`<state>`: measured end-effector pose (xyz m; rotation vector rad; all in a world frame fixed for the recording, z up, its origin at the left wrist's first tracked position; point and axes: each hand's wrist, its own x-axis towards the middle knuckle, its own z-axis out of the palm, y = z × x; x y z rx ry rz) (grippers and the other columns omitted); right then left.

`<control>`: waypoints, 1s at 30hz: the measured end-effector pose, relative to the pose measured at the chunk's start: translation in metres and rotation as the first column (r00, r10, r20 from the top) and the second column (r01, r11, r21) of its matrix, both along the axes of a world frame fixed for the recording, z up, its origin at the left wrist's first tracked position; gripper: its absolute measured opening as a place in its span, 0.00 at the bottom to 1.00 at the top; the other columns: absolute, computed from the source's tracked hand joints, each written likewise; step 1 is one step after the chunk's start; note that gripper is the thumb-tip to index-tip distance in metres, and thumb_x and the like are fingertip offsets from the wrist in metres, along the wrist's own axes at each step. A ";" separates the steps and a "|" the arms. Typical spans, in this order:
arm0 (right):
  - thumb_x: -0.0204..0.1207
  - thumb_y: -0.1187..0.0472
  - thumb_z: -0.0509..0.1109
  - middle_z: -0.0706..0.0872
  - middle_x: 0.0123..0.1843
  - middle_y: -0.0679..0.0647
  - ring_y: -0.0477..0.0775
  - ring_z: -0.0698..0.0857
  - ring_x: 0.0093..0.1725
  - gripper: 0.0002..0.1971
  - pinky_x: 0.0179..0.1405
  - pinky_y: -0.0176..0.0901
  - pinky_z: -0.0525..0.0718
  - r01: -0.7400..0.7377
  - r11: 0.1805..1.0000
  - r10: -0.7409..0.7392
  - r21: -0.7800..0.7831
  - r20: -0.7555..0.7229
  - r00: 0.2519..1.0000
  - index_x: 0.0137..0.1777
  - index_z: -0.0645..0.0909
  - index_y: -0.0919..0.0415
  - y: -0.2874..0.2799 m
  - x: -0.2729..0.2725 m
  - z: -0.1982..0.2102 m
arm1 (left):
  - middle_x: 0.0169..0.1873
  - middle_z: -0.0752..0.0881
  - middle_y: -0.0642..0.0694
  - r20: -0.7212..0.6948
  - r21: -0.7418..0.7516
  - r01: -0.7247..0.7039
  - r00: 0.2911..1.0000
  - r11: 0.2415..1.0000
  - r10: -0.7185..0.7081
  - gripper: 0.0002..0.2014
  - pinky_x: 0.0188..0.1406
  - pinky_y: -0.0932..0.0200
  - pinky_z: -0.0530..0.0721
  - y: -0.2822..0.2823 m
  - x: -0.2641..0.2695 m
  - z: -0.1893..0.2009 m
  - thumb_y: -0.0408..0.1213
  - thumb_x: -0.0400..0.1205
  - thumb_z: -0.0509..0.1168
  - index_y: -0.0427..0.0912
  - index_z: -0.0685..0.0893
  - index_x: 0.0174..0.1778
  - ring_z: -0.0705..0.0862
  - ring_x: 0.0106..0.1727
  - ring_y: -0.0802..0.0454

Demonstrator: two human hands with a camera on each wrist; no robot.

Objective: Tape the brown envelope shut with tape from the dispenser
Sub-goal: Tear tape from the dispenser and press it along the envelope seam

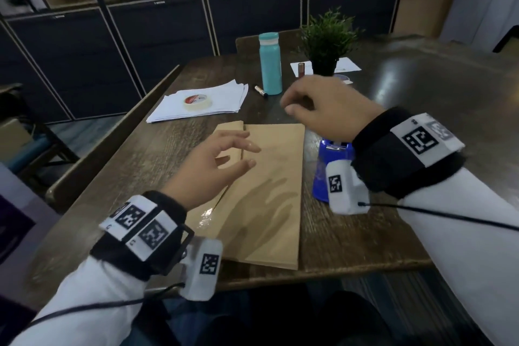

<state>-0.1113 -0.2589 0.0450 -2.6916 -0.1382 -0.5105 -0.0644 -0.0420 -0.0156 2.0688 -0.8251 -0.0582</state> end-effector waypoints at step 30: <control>0.77 0.56 0.70 0.81 0.43 0.41 0.42 0.81 0.48 0.05 0.48 0.37 0.77 -0.159 0.956 0.140 0.248 0.095 0.986 0.40 0.82 0.52 0.101 0.024 -0.040 | 0.57 0.84 0.58 -0.047 0.482 -0.124 0.985 0.867 0.167 0.13 0.63 0.57 0.75 0.080 0.013 0.000 0.47 0.84 0.61 0.60 0.82 0.63 0.81 0.60 0.58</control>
